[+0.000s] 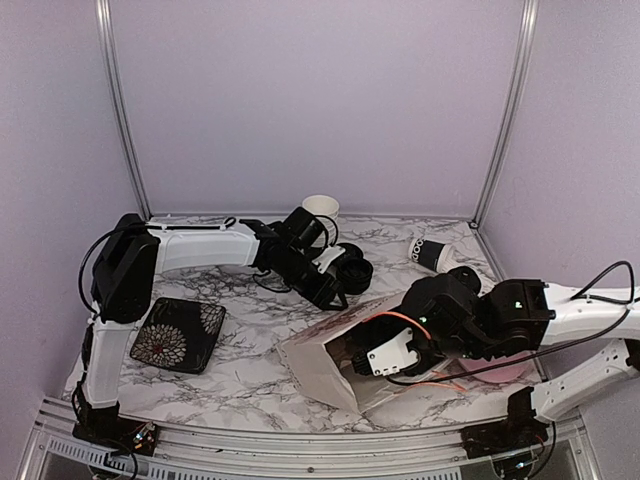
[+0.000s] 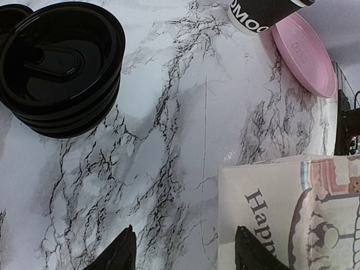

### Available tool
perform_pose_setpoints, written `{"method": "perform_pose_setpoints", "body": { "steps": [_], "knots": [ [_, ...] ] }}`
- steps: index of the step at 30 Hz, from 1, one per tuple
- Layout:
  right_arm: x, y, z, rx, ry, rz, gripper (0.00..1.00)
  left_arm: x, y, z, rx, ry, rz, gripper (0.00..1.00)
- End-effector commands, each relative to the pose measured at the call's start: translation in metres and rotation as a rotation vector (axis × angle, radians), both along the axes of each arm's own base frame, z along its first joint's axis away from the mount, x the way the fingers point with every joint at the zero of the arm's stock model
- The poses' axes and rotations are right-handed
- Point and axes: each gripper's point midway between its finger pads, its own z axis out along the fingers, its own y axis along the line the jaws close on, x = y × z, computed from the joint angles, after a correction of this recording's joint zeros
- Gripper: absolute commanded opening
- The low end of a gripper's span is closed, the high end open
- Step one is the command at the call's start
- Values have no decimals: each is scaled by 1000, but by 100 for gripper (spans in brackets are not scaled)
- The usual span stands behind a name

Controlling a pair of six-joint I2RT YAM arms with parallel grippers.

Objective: Pack the takeout coffee

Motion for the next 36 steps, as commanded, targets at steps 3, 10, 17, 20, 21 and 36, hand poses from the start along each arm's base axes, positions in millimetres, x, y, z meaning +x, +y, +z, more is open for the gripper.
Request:
{"method": "perform_pose_setpoints", "body": {
  "steps": [3, 10, 17, 20, 21, 36],
  "knots": [
    [7, 14, 10, 65, -27, 0, 41, -11, -7, -4, -18, 51, -72, 59],
    [8, 19, 6, 69, -24, 17, 40, -16, -8, -2, -36, 71, -92, 58],
    [4, 21, 0, 65, 7, 41, 40, -18, -11, -1, -46, 79, -99, 58],
    [1, 19, -2, 54, 17, 54, 39, -17, -12, 7, -54, 67, -98, 58],
    [1, 17, -2, 51, 17, 53, 39, -17, -11, 9, -54, 58, -95, 57],
    [-5, 4, -7, 77, -1, 51, 38, -22, -17, 19, -59, 8, -104, 58]
  ]
}}
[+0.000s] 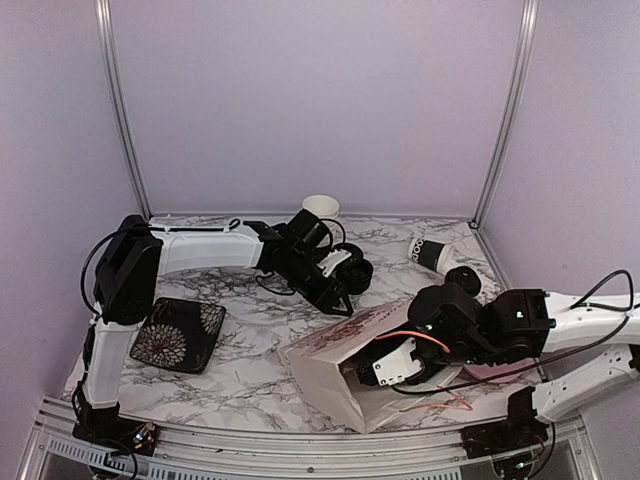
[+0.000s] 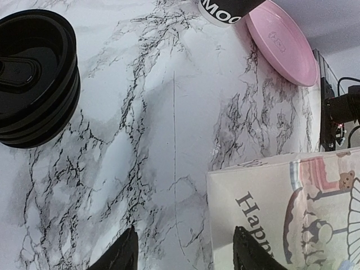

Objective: Pack the takeout coffee

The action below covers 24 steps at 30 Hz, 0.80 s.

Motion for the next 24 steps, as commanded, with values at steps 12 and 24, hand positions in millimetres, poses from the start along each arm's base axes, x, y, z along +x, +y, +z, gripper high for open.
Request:
{"method": "perform_pose_setpoints", "body": {
  "steps": [12, 24],
  "knots": [
    [9, 8, 10, 66, -68, -16, 38, -7, -7, 9, -22, -26, -56, 58],
    [1, 17, -7, -23, 119, 14, 40, -15, -15, 9, -67, 26, -108, 59]
  ]
}}
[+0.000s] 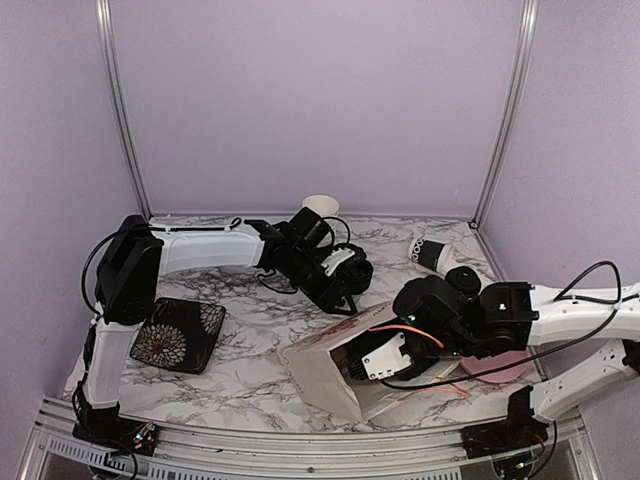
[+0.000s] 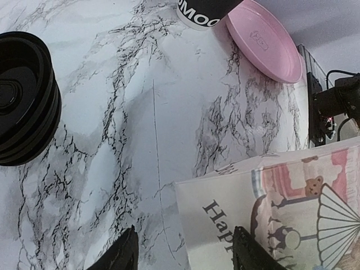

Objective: Pack the takeout coffee

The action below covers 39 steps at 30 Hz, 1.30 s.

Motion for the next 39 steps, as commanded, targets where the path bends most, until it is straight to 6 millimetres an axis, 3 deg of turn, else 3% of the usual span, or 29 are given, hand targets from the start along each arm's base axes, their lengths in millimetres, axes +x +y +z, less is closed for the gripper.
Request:
{"method": "perform_pose_setpoints", "body": {
  "steps": [1, 5, 10, 16, 21, 27, 31, 39],
  "knots": [
    [-10, 9, 3, -3, 95, 29, 40, -5, -5, 1, -16, 18, -38, 59],
    [-25, 3, -1, -79, 170, 86, 39, 16, 19, 8, 34, -41, 28, 63],
    [-36, 0, -4, -158, 279, 123, 38, 48, 68, 31, 59, -91, 140, 64],
    [-33, 3, -8, -231, 333, 117, 37, 56, 111, 50, 90, -143, 224, 64],
    [-23, 12, -7, -293, 388, 72, 36, 54, 135, 64, 104, -179, 268, 64],
    [-19, 10, -13, -438, 558, 23, 35, 48, 150, 72, 105, -190, 285, 64],
    [-1, 7, -20, -503, 508, 9, 36, 42, 155, 73, 104, -191, 285, 64],
    [35, 46, -20, -428, 522, -52, 42, 37, 157, 71, 90, -180, 301, 64]
  ]
}}
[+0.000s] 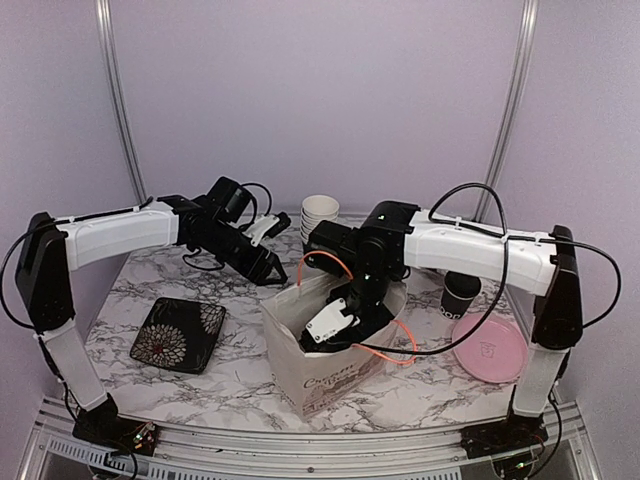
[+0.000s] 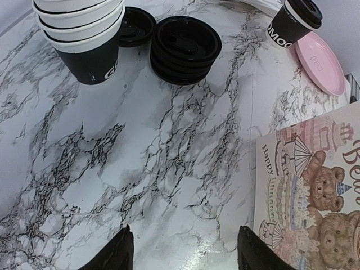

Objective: Pack the takeout coffee

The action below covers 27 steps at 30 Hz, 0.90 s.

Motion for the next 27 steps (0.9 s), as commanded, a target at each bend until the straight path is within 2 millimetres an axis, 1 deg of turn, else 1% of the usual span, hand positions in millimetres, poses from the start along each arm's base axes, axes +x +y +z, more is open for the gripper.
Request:
{"method": "perform_pose_setpoints", "body": {
  "steps": [1, 3, 6, 7, 9, 12, 13, 14, 17, 18, 20, 22, 24, 27],
  "knots": [
    [13, -1, -14, -59, 53, -48, 46, -4, 5, 14, -22, -21, 9, 64],
    [14, 0, -12, -48, 56, -44, 54, -5, 7, 21, -27, -39, 13, 64],
    [13, -2, 1, -19, 41, -17, 70, -7, 14, 35, -27, -83, 20, 65],
    [9, 0, 5, 5, 56, -14, 75, -8, 16, 41, -28, -97, 24, 65],
    [7, 2, 14, 35, 57, -16, 81, -10, 21, 53, -33, -121, 33, 66],
    [5, 5, 27, 79, 53, -24, 87, -18, 25, 78, -69, -157, 31, 68],
    [4, 7, 30, 91, 55, -27, 89, -23, 24, 88, -94, -167, 16, 74],
    [4, 8, 33, 102, 57, -32, 90, -30, 23, 100, -124, -182, -2, 77],
    [2, 9, 36, 117, 64, -44, 92, -55, 19, 134, -208, -245, -66, 79],
    [1, 9, 36, 120, 70, -49, 93, -66, 17, 149, -239, -276, -92, 79],
    [0, 10, 38, 129, 79, -52, 94, -89, 7, 168, -297, -311, -168, 79],
    [-1, 12, 41, 142, 83, -57, 95, -108, -2, 184, -332, -349, -223, 79],
    [-1, 15, 46, 161, 83, -63, 97, -120, -11, 195, -350, -387, -263, 79],
    [-2, 16, 54, 185, 81, -65, 97, -131, -24, 202, -362, -417, -291, 79]
  ]
}}
